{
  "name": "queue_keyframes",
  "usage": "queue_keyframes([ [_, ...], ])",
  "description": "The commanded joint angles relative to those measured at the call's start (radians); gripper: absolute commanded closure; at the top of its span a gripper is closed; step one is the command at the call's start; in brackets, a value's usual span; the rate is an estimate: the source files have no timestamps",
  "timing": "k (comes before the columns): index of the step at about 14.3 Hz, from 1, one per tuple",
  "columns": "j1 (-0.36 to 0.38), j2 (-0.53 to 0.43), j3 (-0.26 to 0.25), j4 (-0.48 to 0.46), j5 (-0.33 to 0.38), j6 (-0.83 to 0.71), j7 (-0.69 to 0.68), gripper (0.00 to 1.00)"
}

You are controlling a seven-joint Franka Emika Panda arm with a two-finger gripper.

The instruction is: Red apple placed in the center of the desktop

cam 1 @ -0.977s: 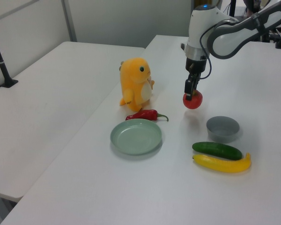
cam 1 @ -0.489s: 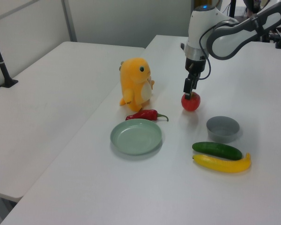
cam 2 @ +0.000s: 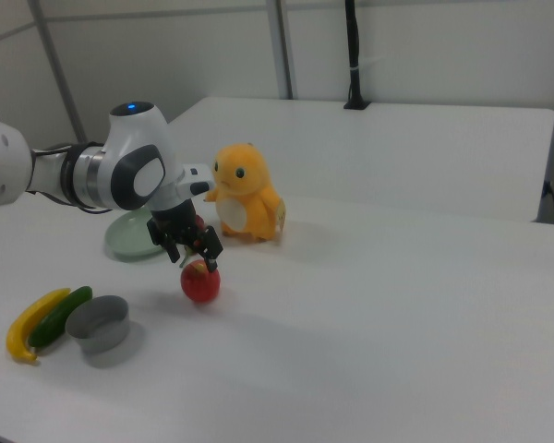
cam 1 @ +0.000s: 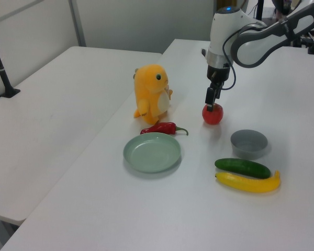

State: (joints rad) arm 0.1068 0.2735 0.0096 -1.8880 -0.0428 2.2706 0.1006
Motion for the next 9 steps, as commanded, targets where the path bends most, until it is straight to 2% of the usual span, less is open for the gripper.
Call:
queue_keyframes([
  [1,0.011,-0.037,-0.007,0.051,-0.015,-0.144,0.013,0.00],
  [3,0.014,-0.066,-0.008,0.168,-0.015,-0.381,0.014,0.00],
  [4,0.014,-0.101,-0.008,0.184,-0.015,-0.446,0.016,0.00],
  [6,0.014,-0.169,-0.007,0.176,-0.015,-0.483,0.027,0.00],
  [9,0.014,-0.209,-0.007,0.178,-0.011,-0.477,0.094,0.00],
])
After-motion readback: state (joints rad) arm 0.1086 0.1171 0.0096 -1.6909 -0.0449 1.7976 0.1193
